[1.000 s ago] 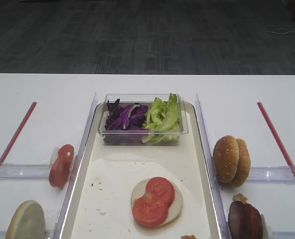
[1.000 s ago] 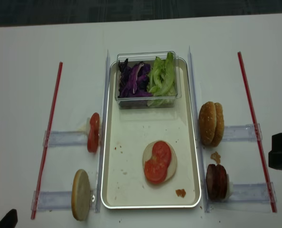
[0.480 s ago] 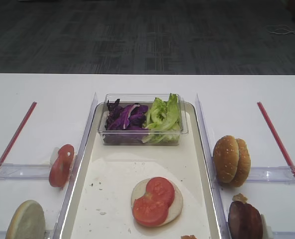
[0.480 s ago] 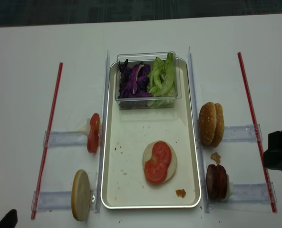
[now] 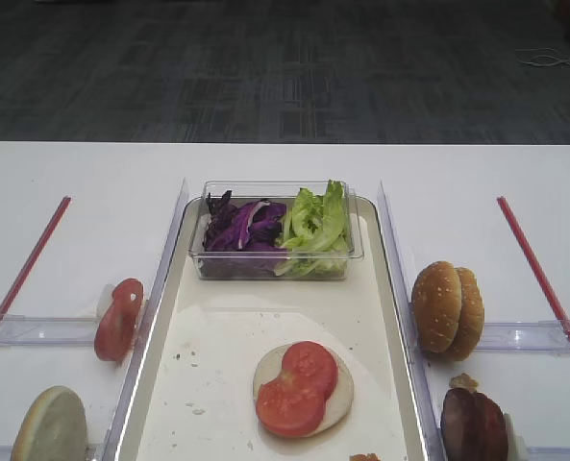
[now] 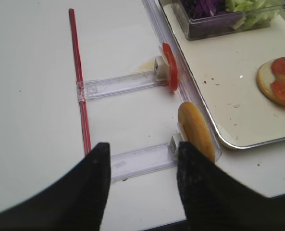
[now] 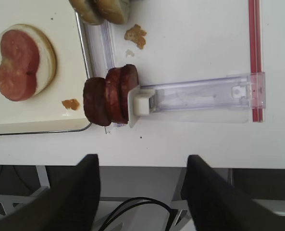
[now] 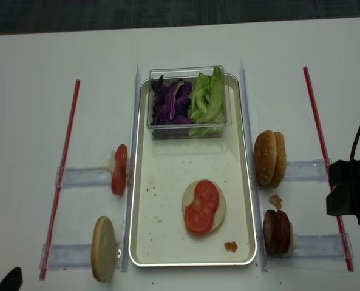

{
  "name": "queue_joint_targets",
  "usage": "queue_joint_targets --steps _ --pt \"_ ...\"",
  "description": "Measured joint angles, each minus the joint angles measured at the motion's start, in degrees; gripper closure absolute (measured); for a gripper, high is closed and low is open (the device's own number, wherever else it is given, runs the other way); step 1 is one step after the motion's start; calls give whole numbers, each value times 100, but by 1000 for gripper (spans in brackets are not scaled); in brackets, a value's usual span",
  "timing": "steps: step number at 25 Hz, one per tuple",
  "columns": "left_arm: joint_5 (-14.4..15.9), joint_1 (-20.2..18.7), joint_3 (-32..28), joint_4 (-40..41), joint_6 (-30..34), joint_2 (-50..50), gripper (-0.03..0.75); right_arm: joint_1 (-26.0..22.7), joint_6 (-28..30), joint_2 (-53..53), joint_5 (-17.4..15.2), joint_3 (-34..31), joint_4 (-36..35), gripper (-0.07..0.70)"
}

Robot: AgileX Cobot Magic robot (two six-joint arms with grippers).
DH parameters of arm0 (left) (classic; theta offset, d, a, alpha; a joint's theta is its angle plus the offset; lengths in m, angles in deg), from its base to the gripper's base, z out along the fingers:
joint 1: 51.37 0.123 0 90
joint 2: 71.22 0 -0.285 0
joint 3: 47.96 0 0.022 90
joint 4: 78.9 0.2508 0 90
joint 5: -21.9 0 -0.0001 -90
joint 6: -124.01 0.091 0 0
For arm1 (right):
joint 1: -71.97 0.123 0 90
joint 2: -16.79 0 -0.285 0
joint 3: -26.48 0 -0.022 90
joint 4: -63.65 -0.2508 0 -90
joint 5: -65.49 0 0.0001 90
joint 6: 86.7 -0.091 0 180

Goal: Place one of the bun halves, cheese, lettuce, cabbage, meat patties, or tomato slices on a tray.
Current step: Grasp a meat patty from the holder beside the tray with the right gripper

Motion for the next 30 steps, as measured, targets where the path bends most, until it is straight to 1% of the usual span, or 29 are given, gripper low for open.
queue_joint_targets --steps 5,7,10,13,16,25,30 --pt "0 0 0 0 0 0 409 0 114 -274 13 44 -25 210" --pt "0 0 0 0 0 0 409 107 126 -382 21 195 -11 210" --pt "0 0 0 0 0 0 409 522 -22 -616 21 480 129 210" --pt "-8 0 0 0 0 0 409 1063 -433 -927 26 728 519 210" --pt "-8 0 0 0 0 0 409 1523 -812 -1170 48 826 800 210" --pt "-13 0 0 0 0 0 409 2477 -1626 -1543 609 836 824 210" --pt "-13 0 0 0 0 0 409 3015 -1884 -1931 887 836 824 210"
